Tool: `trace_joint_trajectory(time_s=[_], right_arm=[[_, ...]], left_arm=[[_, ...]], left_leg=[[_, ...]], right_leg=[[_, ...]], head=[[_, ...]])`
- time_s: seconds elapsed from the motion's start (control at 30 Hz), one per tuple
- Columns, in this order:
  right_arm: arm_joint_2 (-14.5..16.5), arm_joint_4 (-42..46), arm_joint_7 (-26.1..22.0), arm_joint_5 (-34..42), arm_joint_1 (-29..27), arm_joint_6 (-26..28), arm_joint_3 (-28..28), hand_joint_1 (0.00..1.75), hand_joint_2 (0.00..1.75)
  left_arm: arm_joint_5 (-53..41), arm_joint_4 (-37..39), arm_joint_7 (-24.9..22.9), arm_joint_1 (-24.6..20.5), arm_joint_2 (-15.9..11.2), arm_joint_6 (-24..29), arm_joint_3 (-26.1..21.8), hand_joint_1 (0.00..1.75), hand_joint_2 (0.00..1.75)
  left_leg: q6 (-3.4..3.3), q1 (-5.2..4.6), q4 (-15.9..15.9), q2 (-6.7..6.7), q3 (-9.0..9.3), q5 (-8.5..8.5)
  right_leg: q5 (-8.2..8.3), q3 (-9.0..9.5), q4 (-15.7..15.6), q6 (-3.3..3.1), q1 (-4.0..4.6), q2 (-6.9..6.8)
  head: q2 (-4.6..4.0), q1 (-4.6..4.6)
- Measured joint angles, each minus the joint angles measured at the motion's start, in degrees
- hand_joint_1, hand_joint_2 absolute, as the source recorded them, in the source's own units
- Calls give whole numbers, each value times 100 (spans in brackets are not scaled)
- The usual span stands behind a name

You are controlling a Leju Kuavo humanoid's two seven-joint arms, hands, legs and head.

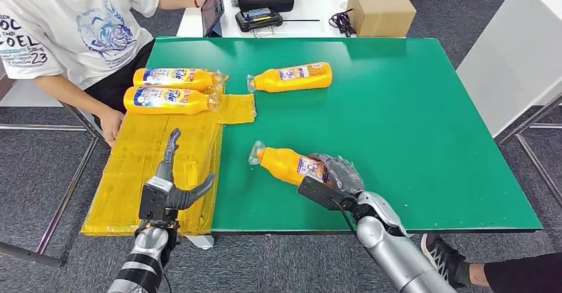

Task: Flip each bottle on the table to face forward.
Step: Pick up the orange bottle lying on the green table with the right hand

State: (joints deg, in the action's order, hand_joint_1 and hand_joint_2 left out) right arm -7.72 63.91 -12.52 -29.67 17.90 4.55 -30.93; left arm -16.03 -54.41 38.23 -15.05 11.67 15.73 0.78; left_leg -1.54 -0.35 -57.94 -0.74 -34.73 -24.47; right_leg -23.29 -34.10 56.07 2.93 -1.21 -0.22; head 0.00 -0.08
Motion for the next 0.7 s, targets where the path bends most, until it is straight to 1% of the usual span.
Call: trace_joint_trajectory(time_s=[0.07, 0.17, 0.27, 0.33, 0.43, 0.5, 0.57, 0.7], right_arm=[[116, 180, -358, 133, -149, 195, 204, 175, 175], [490, 728, -1001, 475, -452, 678, 667, 175, 175], [859, 1366, -1341, 751, -702, 1022, 1094, 175, 175], [1028, 1708, -1495, 845, -838, 1204, 1329, 175, 175], [1194, 2072, -1699, 900, -1016, 1396, 1626, 175, 175], [1275, 2213, -1828, 872, -1141, 1476, 1770, 175, 175], [1332, 2284, -1956, 826, -1269, 1538, 1896, 175, 175], [1421, 2293, -2161, 695, -1502, 1577, 2047, 175, 175]], left_arm=[[8, -18, -10, 15, 6, -41, 0, 0, 175], [95, -115, -68, 79, 25, -148, 2, 0, 175], [334, -256, -223, 157, 71, -375, 10, 0, 175], [574, -349, -359, 198, 99, -596, 31, 0, 175], [1001, -477, -604, 227, 132, -1033, 98, 0, 175], [1404, -572, -859, 253, 143, -1388, 175, 0, 175], [1888, -677, -1146, 294, 144, -1754, 297, 0, 175], [2642, -850, -1556, 366, 139, -2298, 589, 0, 175]], left_leg=[[0, -2, 0, 3, -2, 0], [-1, -4, 0, 9, -4, 0], [-1, -3, -1, -1, -6, 0], [0, -2, 0, 1, -8, 0], [-1, -4, 0, 5, -9, -1], [-1, -5, 0, 4, -9, -1], [-1, -5, 0, 3, -9, -1], [-1, -5, 0, 5, -10, -1]], right_leg=[[1, -1, 0, 1, -1, 1], [1, -7, -1, 2, -4, 2], [0, -10, -1, 0, -2, -1], [-1, -11, -1, 0, -2, 0], [0, -11, -2, 0, -4, 1], [0, -11, -3, 0, -5, 1], [0, -11, -3, 0, -6, 0], [0, -11, -3, 1, -5, 1]], head=[[0, 3], [0, 0], [0, 0], [0, 1], [0, 1], [0, 1], [0, 1], [0, 0]])
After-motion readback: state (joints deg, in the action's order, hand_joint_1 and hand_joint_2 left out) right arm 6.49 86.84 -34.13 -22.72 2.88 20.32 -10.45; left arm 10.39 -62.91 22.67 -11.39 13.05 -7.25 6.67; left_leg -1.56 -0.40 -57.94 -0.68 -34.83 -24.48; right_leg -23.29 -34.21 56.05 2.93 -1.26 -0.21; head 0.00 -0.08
